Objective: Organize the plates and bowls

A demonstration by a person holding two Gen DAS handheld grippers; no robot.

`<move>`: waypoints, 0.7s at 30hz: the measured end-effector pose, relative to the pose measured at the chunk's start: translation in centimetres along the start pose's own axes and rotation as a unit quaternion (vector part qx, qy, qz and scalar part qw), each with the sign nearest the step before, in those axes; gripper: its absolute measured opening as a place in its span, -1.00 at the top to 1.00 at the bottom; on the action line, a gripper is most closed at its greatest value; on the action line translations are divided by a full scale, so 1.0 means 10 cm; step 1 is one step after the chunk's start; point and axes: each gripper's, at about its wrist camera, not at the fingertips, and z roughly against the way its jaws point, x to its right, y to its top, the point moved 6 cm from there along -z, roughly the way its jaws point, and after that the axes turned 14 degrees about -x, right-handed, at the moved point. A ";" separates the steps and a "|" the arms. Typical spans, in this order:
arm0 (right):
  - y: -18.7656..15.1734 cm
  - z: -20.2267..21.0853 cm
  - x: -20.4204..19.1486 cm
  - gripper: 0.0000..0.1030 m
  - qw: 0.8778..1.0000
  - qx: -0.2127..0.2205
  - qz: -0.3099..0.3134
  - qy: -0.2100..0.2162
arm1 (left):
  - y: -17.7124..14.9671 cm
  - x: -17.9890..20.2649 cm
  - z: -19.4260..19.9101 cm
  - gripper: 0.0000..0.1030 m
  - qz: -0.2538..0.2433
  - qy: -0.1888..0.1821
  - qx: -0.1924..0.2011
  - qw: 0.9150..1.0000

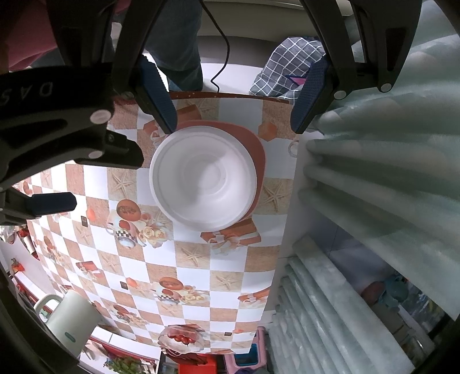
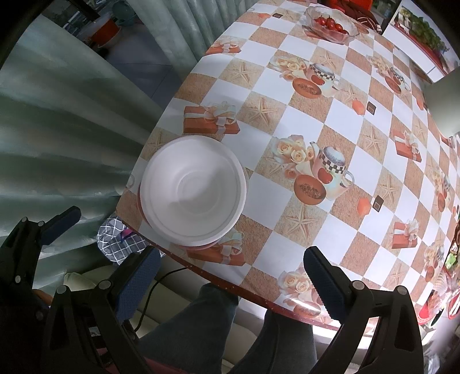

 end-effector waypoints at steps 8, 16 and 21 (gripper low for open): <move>-0.02 -0.05 0.00 -0.95 1.000 -0.008 0.005 0.002 | 0.01 0.00 -0.01 -0.62 0.000 0.000 -0.004 1.000; 0.01 -0.06 0.00 -0.95 1.000 -0.011 0.005 0.003 | 0.02 0.00 -0.03 -0.62 -0.005 0.003 -0.008 1.000; 0.02 -0.06 0.00 -0.95 1.000 -0.012 0.006 0.004 | 0.04 0.00 -0.04 -0.62 -0.009 0.005 -0.010 1.000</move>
